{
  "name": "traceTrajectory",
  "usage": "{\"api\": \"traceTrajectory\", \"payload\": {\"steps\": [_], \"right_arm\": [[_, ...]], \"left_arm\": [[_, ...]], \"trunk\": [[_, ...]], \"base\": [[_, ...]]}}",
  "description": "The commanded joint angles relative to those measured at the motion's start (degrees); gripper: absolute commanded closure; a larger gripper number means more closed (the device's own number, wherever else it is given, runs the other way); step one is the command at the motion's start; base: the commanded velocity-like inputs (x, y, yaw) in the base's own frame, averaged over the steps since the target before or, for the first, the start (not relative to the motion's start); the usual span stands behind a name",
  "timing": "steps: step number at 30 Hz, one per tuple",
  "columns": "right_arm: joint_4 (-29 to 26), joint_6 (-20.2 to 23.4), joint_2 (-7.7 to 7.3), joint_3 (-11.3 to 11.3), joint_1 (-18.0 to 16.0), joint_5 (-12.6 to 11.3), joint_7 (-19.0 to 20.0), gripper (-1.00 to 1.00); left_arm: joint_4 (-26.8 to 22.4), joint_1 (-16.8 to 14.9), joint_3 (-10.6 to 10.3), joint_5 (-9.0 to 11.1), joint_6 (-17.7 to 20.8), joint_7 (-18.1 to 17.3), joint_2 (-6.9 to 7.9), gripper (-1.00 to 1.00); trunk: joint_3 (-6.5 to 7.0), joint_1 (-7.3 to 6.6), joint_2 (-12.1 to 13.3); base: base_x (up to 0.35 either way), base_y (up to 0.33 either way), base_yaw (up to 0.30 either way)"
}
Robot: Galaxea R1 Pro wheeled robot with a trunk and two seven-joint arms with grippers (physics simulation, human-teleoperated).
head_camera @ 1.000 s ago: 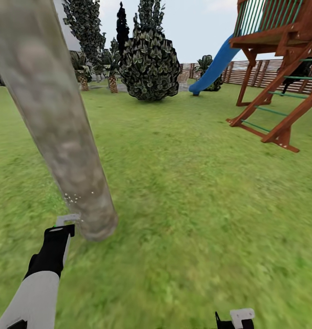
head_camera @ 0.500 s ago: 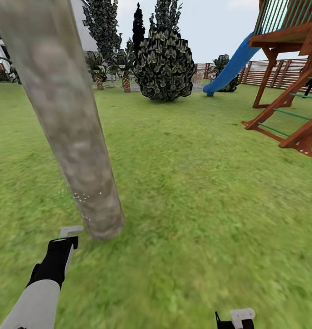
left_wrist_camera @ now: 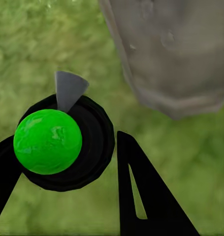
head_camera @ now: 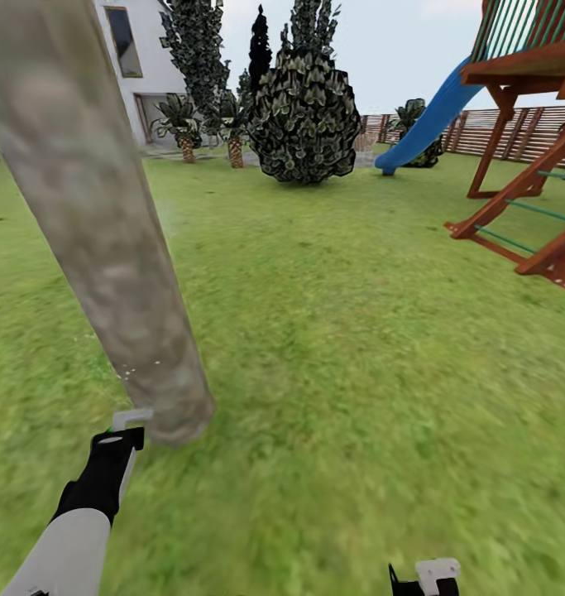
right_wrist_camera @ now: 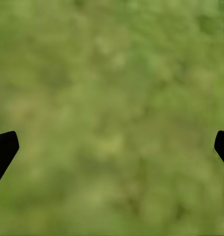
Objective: In the garden, pick up the pesticide atomizer on the floor and spray pesticide onto both trees until each tree trunk is fully covered.
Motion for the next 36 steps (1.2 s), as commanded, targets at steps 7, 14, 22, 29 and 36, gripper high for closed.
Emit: {"api": "traceTrajectory", "payload": {"steps": [7, 14, 22, 29, 36], "right_arm": [[0.07, -0.18, 0.04, -0.23, -0.03, 0.6, -0.29, -1.0], [0.13, -0.18, 0.04, -0.21, -0.03, 0.61, -0.28, -1.0], [0.16, -0.18, 0.03, -0.23, -0.03, 0.61, -0.28, -1.0], [0.14, -0.18, 0.01, -0.25, -0.03, 0.6, -0.36, -1.0], [0.24, -0.16, 0.05, -0.2, -0.03, 0.59, -0.28, -1.0]], "left_arm": [[-0.02, -0.05, -0.03, -0.27, 0.26, -0.64, -0.13, 1.0], [0.05, -0.05, -0.04, -0.32, 0.17, -0.87, -0.96, 1.0], [-0.03, -0.05, 0.04, -0.32, -3.01, -0.12, -1.52, 1.0], [0.73, 0.04, 0.05, -0.37, -4.11, -0.1, -1.36, 1.0], [-0.11, -0.21, -0.06, -0.32, -4.14, -0.06, -1.54, 1.0]], "trunk": [[-0.05, -0.01, -0.02], [-0.05, -0.01, -0.02], [-0.05, -0.01, -0.02], [-0.05, -0.01, -0.02], [-0.05, -0.01, -0.02]], "base": [[0.094, -0.272, 0.273], [0.165, -0.257, 0.125], [0.232, -0.19, 0.0], [-0.039, -0.045, 0.097], [-0.332, 0.0, 0.274]]}}
